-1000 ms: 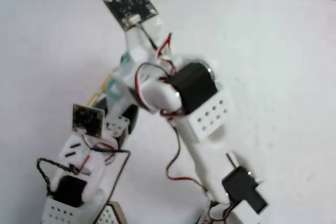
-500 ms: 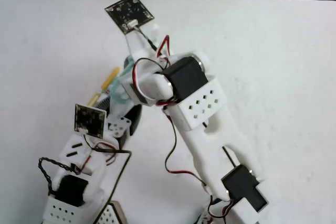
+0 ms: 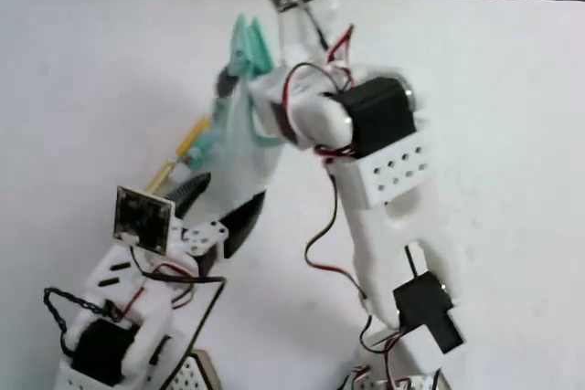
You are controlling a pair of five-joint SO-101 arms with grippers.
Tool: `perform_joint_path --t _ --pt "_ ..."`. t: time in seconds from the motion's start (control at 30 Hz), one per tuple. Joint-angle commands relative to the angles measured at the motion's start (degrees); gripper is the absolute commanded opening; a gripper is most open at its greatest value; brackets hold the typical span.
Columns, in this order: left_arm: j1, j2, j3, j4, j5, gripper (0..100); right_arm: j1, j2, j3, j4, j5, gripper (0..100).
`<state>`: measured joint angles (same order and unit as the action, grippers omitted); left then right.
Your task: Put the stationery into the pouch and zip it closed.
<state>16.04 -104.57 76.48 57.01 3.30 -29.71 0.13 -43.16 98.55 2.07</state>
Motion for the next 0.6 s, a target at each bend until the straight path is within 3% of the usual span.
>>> perform_joint_path --t 0.0,0.23,0.37,0.57 --pt "-3.6 0.0 -4.8 0.2 0.6 29 2.9 -0.7 -2.9 -0.1 1.8 1.8" --pt "-10.6 0.3 -7.6 -0.6 -3.8 29 6.5 -0.7 -2.8 0.0 3.6 1.8" --pt "-14.9 0.8 -6.9 -4.9 -6.1 29 8.2 -0.9 -0.5 0.0 3.7 1.8" --pt "-17.6 19.2 -9.1 -12.2 -9.9 29 9.5 -1.0 4.1 -0.2 3.7 1.8"
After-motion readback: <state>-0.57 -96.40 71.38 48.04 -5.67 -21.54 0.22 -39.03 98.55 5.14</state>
